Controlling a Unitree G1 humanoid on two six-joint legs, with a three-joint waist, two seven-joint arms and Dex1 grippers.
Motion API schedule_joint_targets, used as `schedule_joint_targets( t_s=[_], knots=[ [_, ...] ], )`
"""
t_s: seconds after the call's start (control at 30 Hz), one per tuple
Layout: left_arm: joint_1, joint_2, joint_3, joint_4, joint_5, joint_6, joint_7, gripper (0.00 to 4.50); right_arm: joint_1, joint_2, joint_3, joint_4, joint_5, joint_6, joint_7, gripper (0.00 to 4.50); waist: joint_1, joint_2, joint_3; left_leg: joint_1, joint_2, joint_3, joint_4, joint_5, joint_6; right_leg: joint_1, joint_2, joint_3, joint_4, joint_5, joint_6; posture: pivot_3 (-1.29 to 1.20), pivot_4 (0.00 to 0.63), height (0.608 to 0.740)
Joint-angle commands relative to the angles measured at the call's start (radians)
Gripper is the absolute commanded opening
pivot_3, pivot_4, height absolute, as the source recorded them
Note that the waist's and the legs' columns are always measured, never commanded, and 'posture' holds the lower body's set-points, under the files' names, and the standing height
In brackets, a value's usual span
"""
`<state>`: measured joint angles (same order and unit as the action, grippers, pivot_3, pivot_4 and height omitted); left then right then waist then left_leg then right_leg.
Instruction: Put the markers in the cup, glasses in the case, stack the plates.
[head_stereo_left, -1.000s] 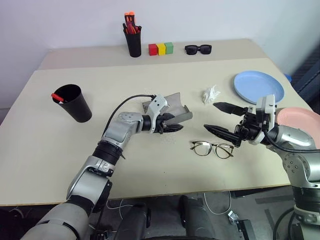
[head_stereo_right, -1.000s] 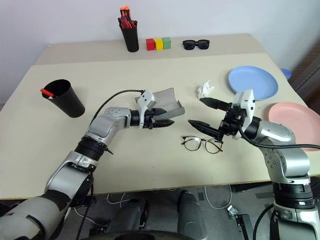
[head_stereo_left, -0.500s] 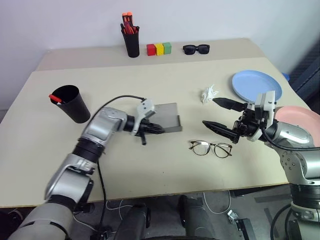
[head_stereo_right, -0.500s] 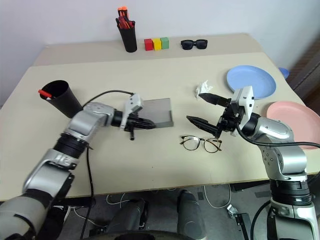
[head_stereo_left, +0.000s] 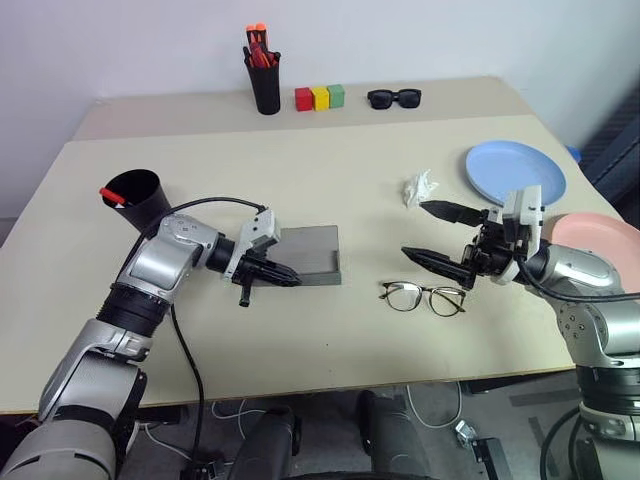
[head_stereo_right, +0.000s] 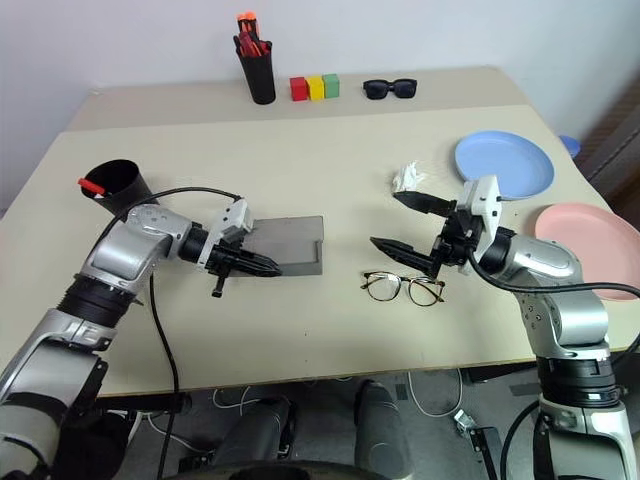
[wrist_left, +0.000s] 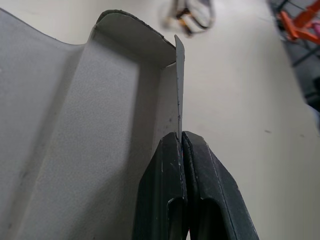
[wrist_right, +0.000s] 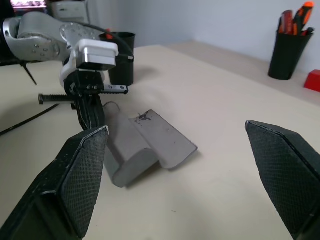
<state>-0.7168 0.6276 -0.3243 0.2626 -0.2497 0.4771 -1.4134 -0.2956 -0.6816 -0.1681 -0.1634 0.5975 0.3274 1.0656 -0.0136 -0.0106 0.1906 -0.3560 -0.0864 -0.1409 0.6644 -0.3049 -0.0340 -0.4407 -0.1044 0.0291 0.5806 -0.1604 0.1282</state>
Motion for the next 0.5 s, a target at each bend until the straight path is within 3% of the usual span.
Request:
schedule_joint_targets(
  t_s=[0.03,0.27,0.5],
  knots=[
    [-0.009,-0.011,0.055,-0.019,-0.010,-0.019,0.038,0.86,-0.014,-0.030,0.002,-0.015,-0.024,-0.007,0.005,4.50,0.002,0.000,0.000,0.000,0.000,0.000,0.000,0.000,0.000,0.000,0.000,0.000,0.000,0.000,0.000,0.00,0.150,0.740],
    [0.012,-0.019,0.149,-0.137,-0.086,0.046,0.099,4.34,0.038,-0.196,0.078,-0.061,-0.230,-0.043,0.019,4.50,0.001,0.000,0.000,-0.001,0.000,0.000,0.000,0.000,0.000,0.000,0.000,0.000,0.000,0.000,0.000,0.00,0.150,0.740],
    [0.115,0.023,0.308,-0.341,-0.244,0.111,0.117,4.43,0.066,-0.292,0.117,-0.111,-0.342,-0.058,0.023,4.50,-0.003,0.000,0.000,0.000,0.000,0.000,0.000,0.000,0.000,-0.001,0.000,0.000,0.000,0.000,0.000,0.00,0.150,0.740]
  ],
)
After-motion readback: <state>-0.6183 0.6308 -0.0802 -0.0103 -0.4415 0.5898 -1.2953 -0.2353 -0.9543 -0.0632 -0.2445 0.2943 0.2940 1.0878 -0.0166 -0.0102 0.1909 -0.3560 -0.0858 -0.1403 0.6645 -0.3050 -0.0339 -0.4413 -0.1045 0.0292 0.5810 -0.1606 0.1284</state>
